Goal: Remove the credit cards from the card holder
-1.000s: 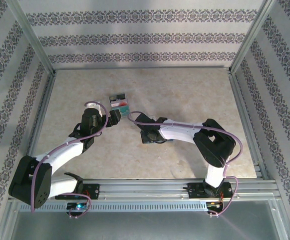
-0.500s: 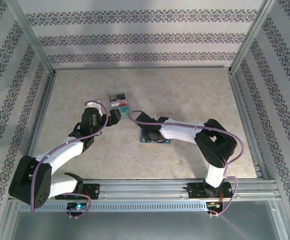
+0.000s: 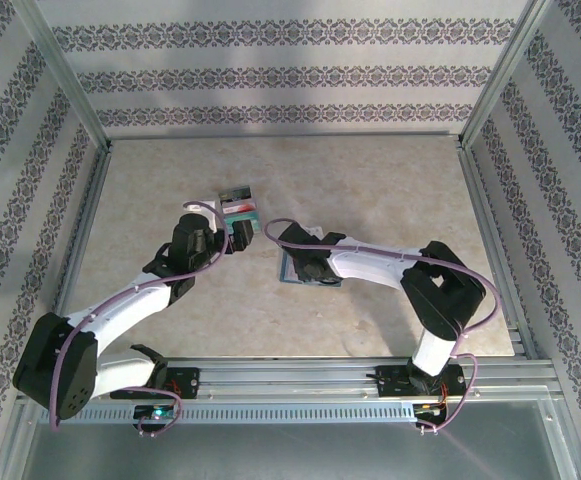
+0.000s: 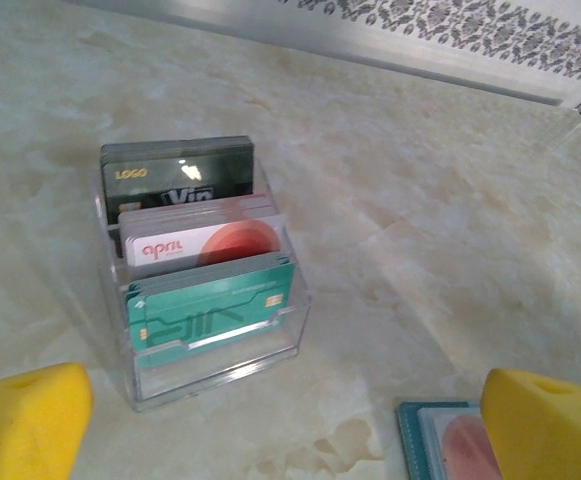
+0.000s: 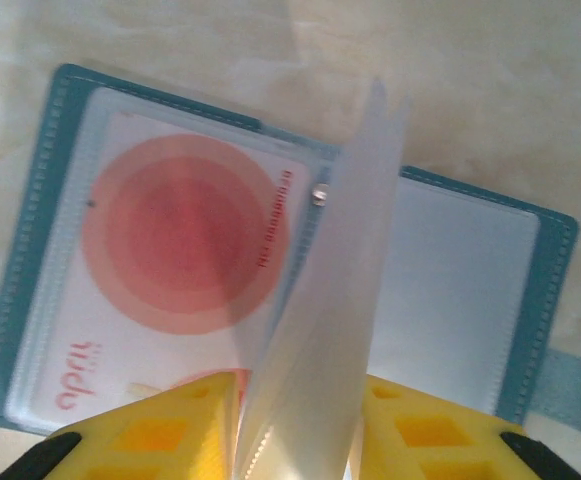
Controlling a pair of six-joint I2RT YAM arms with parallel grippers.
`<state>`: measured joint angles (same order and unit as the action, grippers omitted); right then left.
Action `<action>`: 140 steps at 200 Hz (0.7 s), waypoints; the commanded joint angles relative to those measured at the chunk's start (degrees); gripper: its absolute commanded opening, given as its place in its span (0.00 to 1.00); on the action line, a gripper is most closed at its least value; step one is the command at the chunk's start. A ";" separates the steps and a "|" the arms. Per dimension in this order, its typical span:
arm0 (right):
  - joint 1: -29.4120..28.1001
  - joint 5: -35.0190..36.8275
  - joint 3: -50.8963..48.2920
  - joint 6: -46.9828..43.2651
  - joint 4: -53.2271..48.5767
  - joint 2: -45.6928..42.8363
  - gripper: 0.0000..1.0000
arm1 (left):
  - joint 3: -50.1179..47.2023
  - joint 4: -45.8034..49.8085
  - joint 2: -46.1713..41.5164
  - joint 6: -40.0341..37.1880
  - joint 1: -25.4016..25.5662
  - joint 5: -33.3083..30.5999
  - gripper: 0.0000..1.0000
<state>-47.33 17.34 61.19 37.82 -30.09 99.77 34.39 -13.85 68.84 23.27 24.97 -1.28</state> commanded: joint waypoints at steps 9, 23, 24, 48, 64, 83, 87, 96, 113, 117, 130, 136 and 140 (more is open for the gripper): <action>1.44 3.00 -3.19 1.62 -2.43 -3.31 0.34 | 1.55 1.28 -0.86 -3.65 1.82 -2.35 1.00; 2.07 3.22 -4.54 1.81 -2.43 -4.49 0.34 | 1.55 0.94 -0.44 -3.76 2.26 -2.00 1.00; 2.11 3.22 -4.61 1.82 -2.43 -4.58 0.35 | 1.55 0.94 -0.45 -3.76 2.31 -1.99 1.00; 3.49 2.92 -6.70 1.82 -1.84 -6.08 0.35 | 1.55 0.40 0.63 -3.28 3.27 -0.77 1.00; 4.58 2.06 -7.94 1.42 -0.91 -6.51 0.35 | 1.60 0.15 1.56 -2.88 4.07 -0.10 1.00; 5.42 1.81 -8.62 0.78 -0.41 -6.30 0.35 | 1.48 -0.34 2.74 -2.27 5.50 0.64 1.00; 5.61 1.68 -8.75 0.69 -0.34 -6.14 0.35 | 1.31 -0.51 3.04 -2.11 5.76 0.74 0.99; 5.96 1.65 -8.79 0.42 -0.25 -5.86 0.35 | 1.10 -0.89 3.63 -1.55 6.42 1.08 1.00; 6.37 1.43 -8.98 0.08 0.02 -5.39 0.35 | 0.51 -1.59 4.69 0.26 7.36 1.45 1.00; 6.43 1.39 -9.06 0.06 0.07 -5.30 0.35 | 0.37 -1.66 4.92 0.74 7.52 1.45 0.99; 6.58 1.29 -9.16 -0.03 0.14 -5.20 0.35 | 0.09 -1.88 5.65 1.55 7.97 1.70 0.98; 6.77 1.11 -9.16 -0.03 0.20 -5.20 0.35 | 0.10 -1.80 5.94 1.67 8.29 1.81 0.97; 6.85 0.97 -9.24 -0.11 0.29 -5.27 0.35 | 0.11 -1.80 6.11 1.69 8.46 1.88 0.96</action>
<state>-41.08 18.57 52.97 38.63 -30.17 94.21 34.85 -13.87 73.84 22.76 32.01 -0.21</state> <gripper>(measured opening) 0.349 0.975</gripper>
